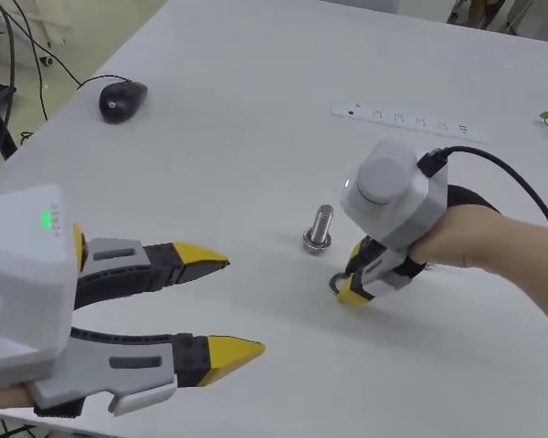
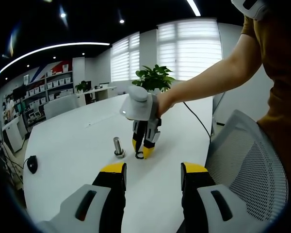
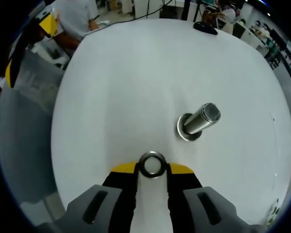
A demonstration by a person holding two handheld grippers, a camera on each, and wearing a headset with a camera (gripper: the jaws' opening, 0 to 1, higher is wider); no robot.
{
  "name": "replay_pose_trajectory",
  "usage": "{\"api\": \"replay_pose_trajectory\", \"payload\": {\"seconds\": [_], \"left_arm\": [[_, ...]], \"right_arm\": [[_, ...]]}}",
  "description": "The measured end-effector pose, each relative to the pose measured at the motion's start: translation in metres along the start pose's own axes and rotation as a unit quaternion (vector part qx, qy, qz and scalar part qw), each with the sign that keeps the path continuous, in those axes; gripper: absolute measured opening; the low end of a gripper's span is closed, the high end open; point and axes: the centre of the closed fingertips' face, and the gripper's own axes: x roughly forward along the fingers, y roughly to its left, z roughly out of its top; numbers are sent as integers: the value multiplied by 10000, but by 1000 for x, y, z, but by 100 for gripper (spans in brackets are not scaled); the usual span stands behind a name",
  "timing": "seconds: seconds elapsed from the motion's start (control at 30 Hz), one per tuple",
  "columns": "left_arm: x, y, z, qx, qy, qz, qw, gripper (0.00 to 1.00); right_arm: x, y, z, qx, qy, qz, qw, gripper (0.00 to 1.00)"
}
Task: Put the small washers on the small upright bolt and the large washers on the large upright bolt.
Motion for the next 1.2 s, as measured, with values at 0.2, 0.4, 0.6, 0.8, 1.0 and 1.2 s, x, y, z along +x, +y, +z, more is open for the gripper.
{"api": "replay_pose_trajectory", "payload": {"seconds": [0.2, 0.4, 0.6, 0.8, 1.0, 1.2], "left_arm": [[0, -1, 1, 14, -3, 3, 10000, 44], [0, -2, 1, 19, 14, -11, 10000, 44], [1, -2, 2, 27, 9, -10, 10000, 44], [1, -3, 1, 27, 8, -29, 10000, 44], [2, -3, 0, 35, 26, -46, 10000, 44], [3, -3, 3, 66, 3, -44, 10000, 44]], "right_arm": [[1, -3, 0, 15, 26, -22, 10000, 22], [1, -6, 0, -51, 29, -72, 10000, 21], [-1, -6, 1, -49, 12, -63, 10000, 21], [-8, -5, 1, -50, -5, -59, 10000, 21], [-24, -9, 9, -127, -79, -136, 9998, 21], [-43, -15, 17, -225, -129, -286, 9993, 21]]}}
